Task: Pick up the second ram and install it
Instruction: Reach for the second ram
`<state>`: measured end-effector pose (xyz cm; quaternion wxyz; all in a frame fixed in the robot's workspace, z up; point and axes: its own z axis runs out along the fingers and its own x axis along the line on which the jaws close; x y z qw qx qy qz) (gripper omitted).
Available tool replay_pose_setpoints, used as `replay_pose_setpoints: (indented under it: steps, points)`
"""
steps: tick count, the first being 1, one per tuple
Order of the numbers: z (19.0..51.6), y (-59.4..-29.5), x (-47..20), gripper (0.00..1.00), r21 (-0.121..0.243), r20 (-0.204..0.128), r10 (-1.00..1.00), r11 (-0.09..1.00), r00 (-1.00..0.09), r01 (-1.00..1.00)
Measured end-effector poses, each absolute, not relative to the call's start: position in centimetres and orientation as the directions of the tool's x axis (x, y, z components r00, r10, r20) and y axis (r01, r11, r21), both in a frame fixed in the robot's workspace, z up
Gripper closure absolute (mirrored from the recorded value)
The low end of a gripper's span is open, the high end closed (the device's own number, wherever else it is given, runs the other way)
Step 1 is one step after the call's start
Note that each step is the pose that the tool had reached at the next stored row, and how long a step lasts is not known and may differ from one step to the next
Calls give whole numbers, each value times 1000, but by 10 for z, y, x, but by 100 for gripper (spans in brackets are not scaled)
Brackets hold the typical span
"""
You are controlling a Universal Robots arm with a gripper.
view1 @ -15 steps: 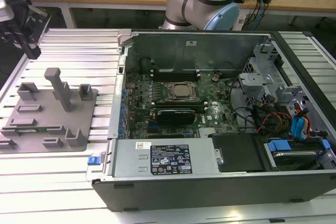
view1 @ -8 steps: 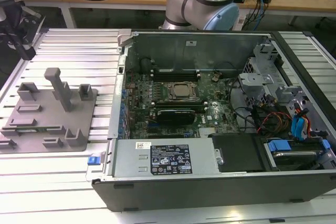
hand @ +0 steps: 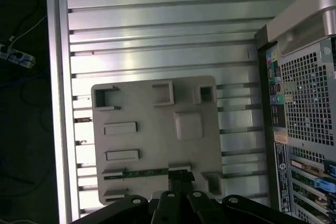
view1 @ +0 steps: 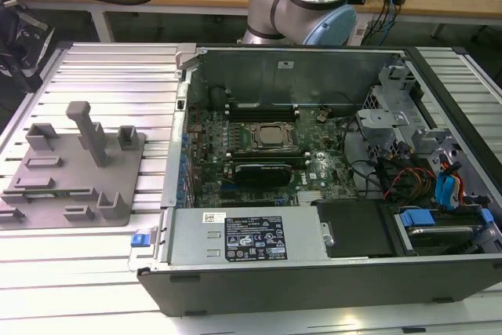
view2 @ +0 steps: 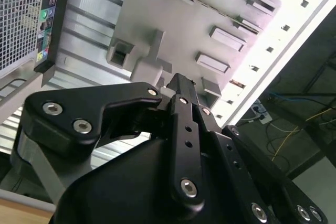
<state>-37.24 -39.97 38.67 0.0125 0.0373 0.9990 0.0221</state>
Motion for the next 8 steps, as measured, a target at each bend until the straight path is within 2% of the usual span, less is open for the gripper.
replay_pose_setpoints:
  steps: [8]
  points:
    - [378, -407, -380, 92, 45, -23, 75, 996, -997, 74]
